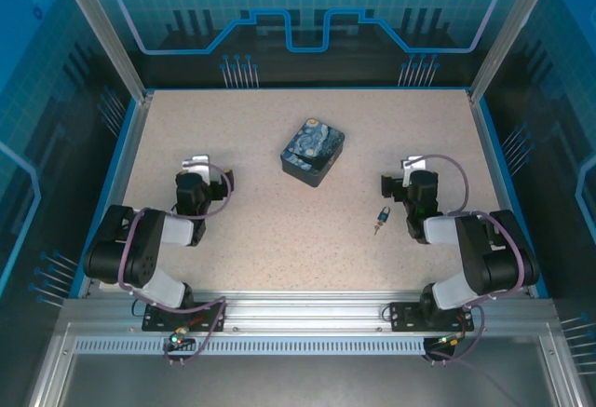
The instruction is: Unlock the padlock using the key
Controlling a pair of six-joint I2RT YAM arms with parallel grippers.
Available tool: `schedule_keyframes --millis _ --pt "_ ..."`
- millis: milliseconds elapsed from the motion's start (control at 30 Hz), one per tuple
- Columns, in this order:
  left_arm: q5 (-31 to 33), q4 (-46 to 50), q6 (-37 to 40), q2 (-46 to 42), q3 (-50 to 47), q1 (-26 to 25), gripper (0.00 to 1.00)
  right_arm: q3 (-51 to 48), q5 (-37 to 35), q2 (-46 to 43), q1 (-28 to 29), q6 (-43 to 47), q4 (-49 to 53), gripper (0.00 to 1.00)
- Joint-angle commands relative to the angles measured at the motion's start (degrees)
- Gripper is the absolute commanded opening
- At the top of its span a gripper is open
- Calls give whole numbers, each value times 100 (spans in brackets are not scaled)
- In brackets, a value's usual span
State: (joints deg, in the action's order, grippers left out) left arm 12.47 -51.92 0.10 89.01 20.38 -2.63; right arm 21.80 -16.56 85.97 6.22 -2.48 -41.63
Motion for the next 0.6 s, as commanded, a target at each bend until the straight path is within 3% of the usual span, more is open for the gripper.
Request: schedule_keyframes --millis 0,567 --pt "-416 10 -88 -11 182 175 99 150 362 11 -184 -8 -444 100" --pt "-298 -90 -43 -15 134 123 99 158 126 25 -51 66 -426 100"
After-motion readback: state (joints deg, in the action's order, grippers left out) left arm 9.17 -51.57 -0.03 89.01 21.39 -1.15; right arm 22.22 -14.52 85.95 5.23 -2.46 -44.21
